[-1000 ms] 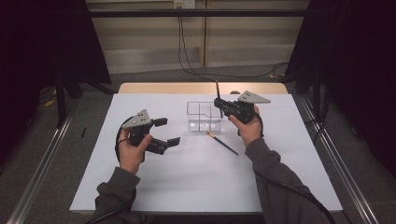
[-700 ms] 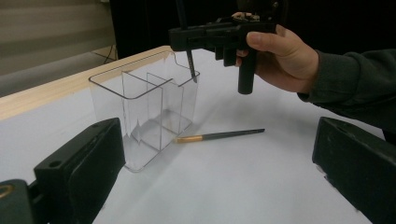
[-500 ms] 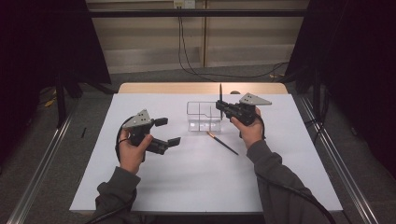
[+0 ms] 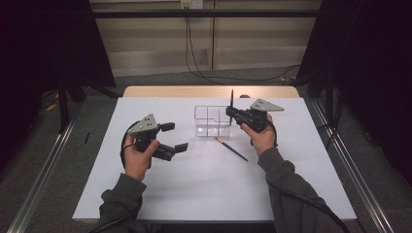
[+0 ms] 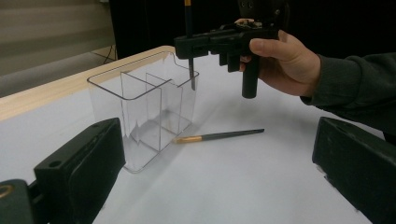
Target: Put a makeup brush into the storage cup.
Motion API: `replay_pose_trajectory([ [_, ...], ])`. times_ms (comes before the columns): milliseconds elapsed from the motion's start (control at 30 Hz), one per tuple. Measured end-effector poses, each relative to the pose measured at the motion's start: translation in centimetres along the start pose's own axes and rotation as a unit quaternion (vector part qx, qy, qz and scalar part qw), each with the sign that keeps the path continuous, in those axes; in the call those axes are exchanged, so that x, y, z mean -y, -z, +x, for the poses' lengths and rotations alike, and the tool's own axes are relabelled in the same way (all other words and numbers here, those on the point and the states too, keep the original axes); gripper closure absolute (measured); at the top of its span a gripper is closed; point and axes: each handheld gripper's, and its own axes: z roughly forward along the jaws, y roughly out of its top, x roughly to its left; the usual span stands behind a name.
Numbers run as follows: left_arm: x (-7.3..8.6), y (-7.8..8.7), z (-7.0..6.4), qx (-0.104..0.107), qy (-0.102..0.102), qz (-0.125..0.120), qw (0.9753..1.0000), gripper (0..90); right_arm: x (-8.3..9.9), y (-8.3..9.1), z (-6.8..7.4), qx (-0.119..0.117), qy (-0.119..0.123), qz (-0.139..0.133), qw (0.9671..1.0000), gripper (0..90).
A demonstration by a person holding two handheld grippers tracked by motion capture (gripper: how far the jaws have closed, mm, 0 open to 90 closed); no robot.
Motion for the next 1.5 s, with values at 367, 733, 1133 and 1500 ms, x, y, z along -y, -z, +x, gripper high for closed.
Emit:
replay_pose_trajectory([
  [367, 0.0, -0.1, 0.0, -0.003, -0.001, 0.004, 1.0000, 2.0, 0.5, 0.2, 0.0, 0.001, -0.004, 0.006, 1.0000, 83.1],
  [733, 0.0, -0.1, 0.0, -0.002, -0.002, 0.006, 1.0000, 2.1, 0.6, 0.2, 0.0, 0.003, 0.000, 0.014, 0.9999, 82.9],
  [1133, 0.0, 0.0, -0.1, -0.003, -0.001, 0.004, 1.0000, 2.1, 0.9, 0.1, 0.1, 0.005, -0.002, 0.015, 0.9999, 82.9],
  [1500, 0.0, 0.0, 0.0, -0.004, 0.000, 0.003, 1.0000, 2.1, 1.2, 0.1, 0.1, 0.004, -0.006, 0.016, 0.9999, 82.9],
])
